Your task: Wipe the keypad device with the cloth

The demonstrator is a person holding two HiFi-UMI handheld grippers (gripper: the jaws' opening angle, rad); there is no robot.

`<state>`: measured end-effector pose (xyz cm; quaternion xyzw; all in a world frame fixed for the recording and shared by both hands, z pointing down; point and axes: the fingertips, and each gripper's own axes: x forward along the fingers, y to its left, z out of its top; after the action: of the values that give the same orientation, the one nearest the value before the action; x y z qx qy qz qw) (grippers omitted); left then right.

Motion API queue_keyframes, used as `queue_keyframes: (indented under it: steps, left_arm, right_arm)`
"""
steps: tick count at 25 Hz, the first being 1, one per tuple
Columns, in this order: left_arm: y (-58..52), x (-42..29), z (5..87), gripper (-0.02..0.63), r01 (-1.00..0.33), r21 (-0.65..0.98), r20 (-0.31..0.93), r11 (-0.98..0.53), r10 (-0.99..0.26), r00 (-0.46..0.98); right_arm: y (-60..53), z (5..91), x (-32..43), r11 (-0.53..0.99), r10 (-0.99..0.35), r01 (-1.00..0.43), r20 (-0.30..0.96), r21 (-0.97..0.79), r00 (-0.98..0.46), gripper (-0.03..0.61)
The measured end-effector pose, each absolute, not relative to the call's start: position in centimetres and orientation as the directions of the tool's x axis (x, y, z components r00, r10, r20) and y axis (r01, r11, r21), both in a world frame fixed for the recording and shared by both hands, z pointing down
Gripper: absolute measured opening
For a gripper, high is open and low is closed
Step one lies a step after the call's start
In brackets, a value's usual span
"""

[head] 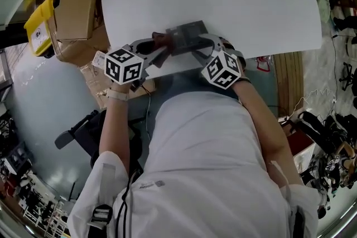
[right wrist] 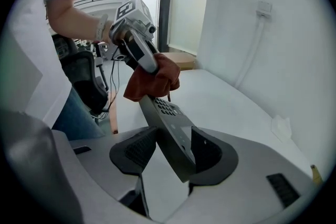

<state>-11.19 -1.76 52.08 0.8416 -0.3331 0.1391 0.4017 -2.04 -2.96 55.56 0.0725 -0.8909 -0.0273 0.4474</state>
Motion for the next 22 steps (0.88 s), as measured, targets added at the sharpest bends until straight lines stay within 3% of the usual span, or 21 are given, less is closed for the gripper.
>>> queue_keyframes:
  steps: [6, 22]
  left_arm:
    - [-0.8, -9.0, 53.0, 0.098, -0.585, 0.62, 0.514, -0.522, -0.292, 0.806]
    - [-2.5, -8.6, 55.7, 0.094, -0.682, 0.54, 0.647, -0.493, -0.275, 0.711]
  right_arm:
    - [-3.0, 55.7, -2.2, 0.987, -0.146, -0.14, 0.791, 0.078, -0.594, 0.186]
    - [-3.1, 56.1, -2.4, 0.988, -0.122, -0.144, 0.818, 0.049, -0.562, 0.186]
